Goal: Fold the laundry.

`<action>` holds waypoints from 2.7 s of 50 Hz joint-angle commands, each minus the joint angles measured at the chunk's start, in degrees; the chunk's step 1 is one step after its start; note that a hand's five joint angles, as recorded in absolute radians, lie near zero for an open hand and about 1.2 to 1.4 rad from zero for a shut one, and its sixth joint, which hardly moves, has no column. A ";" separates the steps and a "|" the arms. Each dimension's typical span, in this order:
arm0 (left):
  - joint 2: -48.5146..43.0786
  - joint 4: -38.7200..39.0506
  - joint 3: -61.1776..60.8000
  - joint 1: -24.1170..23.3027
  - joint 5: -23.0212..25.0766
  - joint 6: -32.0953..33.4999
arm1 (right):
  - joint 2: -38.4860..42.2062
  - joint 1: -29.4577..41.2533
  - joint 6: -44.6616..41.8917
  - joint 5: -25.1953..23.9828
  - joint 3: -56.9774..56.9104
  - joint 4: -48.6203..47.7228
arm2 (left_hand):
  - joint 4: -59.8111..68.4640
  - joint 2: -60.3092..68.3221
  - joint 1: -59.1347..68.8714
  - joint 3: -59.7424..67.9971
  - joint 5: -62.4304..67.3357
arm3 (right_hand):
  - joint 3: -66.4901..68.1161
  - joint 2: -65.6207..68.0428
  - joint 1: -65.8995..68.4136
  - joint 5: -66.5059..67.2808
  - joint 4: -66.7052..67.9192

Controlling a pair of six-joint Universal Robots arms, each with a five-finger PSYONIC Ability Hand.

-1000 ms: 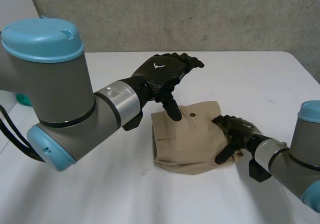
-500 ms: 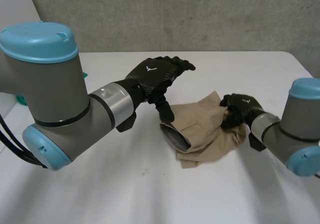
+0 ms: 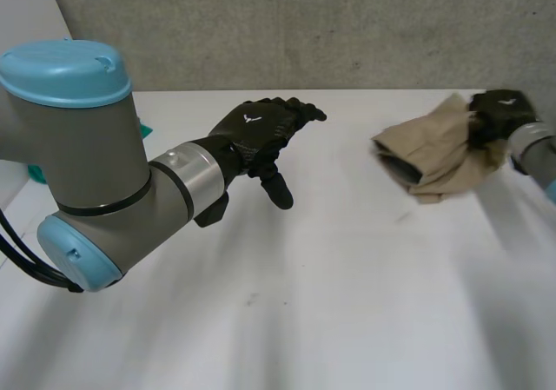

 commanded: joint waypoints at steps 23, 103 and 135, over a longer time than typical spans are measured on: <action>-0.89 -0.02 0.26 0.43 -0.27 -0.21 | 7.81 -12.21 -4.79 0.04 -6.54 -8.76 | -0.10 0.04 1.14 -0.58 -0.22 | -54.45 -57.28 -44.60 -52.86 -58.09; -43.86 15.36 39.54 39.54 0.17 37.75 | -61.53 27.87 -11.47 1.19 91.28 -20.36 | 13.52 13.66 14.76 13.04 13.40 | -54.45 -57.28 -44.60 -52.86 -58.09; -31.39 27.74 23.82 40.68 0.08 36.62 | -64.52 25.41 -11.38 1.01 92.43 -20.36 | 67.33 67.47 68.57 66.85 67.21 | -54.45 -57.28 -44.60 -52.86 -58.09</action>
